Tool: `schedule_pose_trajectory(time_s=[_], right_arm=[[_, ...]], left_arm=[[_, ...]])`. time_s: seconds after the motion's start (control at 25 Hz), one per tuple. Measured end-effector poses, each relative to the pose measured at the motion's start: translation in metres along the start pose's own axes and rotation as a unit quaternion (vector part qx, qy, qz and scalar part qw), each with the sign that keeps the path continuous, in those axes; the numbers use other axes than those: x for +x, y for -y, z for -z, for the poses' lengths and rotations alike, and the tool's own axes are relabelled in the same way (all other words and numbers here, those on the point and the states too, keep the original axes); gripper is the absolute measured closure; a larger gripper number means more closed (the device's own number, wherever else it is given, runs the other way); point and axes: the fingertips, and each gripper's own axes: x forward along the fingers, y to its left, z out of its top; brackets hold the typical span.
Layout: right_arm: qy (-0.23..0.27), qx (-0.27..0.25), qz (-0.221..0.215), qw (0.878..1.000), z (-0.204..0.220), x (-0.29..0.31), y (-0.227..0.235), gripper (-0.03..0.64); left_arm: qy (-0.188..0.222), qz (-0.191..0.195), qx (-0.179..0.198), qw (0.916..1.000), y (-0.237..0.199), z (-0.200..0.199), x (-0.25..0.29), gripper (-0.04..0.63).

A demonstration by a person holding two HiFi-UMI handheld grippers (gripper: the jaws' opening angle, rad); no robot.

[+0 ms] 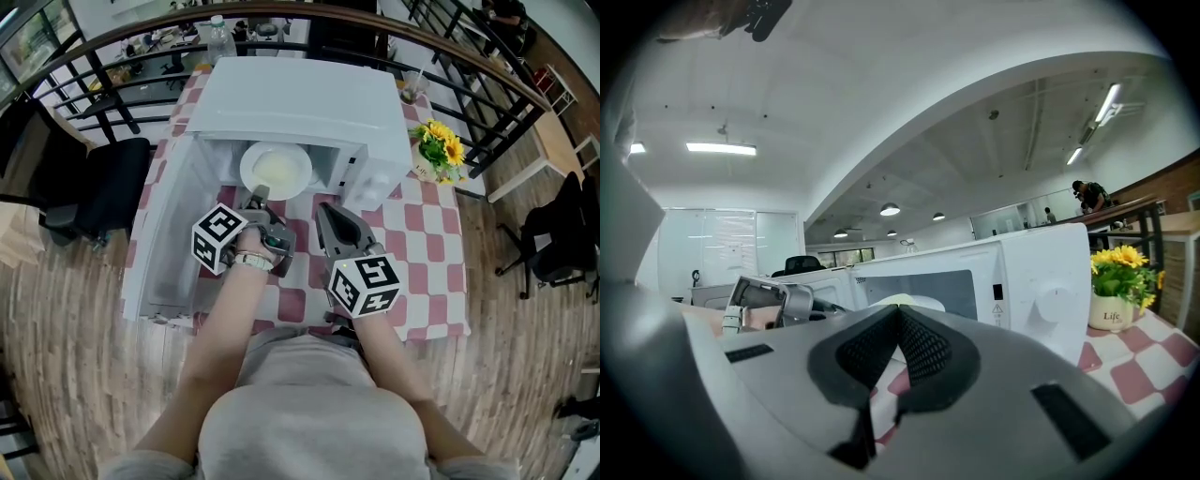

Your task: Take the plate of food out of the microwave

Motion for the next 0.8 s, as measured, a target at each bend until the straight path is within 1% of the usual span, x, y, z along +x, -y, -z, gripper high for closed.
schedule_pose_trajectory(time_s=[0.28,0.6,0.8], right_arm=[[0.005,-0.004,-0.001,1.0,-0.004,-0.003,-0.004,0.594],[0.007,-0.015,0.003,1.0,-0.006,-0.007,-0.004,0.594],[0.005,-0.026,0.007,1.0,-0.005,-0.01,-0.003,0.594]], left_arm=[[-0.009,0.013,0.011,0.9998,0.008,0.009,-0.021,0.583],[-0.01,0.024,0.008,0.9996,0.013,0.021,-0.038,0.583],[-0.008,0.022,0.003,0.9997,0.017,0.029,-0.049,0.583]])
